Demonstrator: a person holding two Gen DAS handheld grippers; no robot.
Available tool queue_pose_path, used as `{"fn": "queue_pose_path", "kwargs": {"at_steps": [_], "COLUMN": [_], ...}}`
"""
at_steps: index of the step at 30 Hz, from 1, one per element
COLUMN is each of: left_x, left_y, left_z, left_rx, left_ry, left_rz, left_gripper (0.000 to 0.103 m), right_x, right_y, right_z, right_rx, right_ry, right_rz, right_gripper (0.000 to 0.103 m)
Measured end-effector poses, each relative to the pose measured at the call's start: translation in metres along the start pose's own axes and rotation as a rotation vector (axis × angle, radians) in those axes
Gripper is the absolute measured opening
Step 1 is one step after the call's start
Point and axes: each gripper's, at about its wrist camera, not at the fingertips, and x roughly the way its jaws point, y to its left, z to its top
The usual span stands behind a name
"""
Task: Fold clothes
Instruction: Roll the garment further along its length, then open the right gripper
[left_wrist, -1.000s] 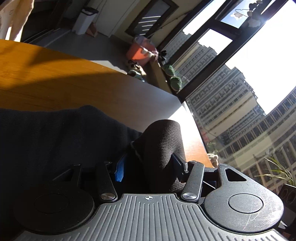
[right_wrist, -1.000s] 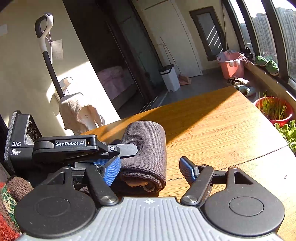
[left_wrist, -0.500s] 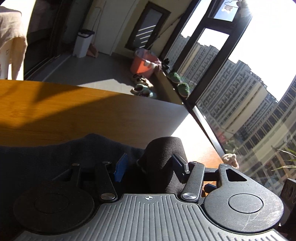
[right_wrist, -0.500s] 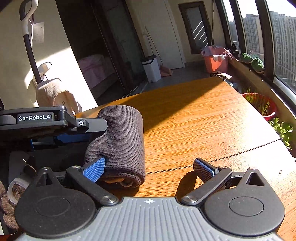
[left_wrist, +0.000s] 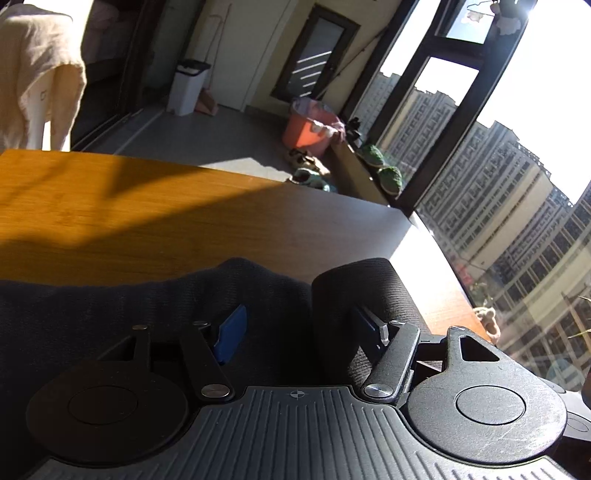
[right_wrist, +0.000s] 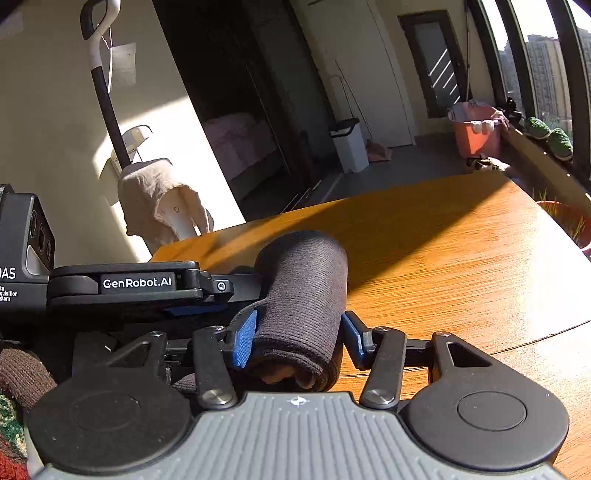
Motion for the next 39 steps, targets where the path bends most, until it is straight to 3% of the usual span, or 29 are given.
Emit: {"fn": "queue_pose_path", "kwargs": {"at_steps": [8, 12, 19, 25, 28, 30, 35, 39], "left_x": [0.010, 0.023, 0.019, 0.033, 0.037, 0.036, 0.034, 0.034], "left_y": [0.004, -0.014, -0.042, -0.043, -0.038, -0.039, -0.040, -0.038], "left_z": [-0.003, -0.006, 0.000, -0.004, -0.009, -0.011, -0.015, -0.017], "left_rx": [-0.071, -0.068, 0.028, 0.059, 0.049, 0.064, 0.084, 0.084], "left_ry": [0.054, 0.094, 0.016, 0.045, 0.044, 0.034, 0.010, -0.002], "left_rz": [-0.114, -0.180, -0.126, -0.061, -0.063, -0.059, -0.061, -0.070], "left_gripper": [0.066, 0.066, 0.066, 0.069, 0.070, 0.070, 0.070, 0.071], "right_x": [-0.024, -0.042, -0.036, -0.032, -0.035, -0.039, -0.059, -0.079], "right_y": [-0.010, -0.018, 0.019, 0.020, 0.011, 0.002, -0.010, -0.032], "right_z": [0.001, 0.003, -0.018, -0.023, -0.020, -0.019, -0.026, -0.034], "right_rx": [-0.041, -0.120, -0.401, -0.359, -0.306, -0.250, -0.176, -0.108], "right_ry": [-0.010, -0.035, -0.079, -0.111, -0.113, -0.103, -0.085, -0.059], "right_rz": [-0.026, -0.114, -0.265, -0.265, -0.233, -0.207, -0.213, -0.204], "right_gripper": [0.038, 0.037, 0.038, 0.043, 0.050, 0.075, 0.103, 0.103]}}
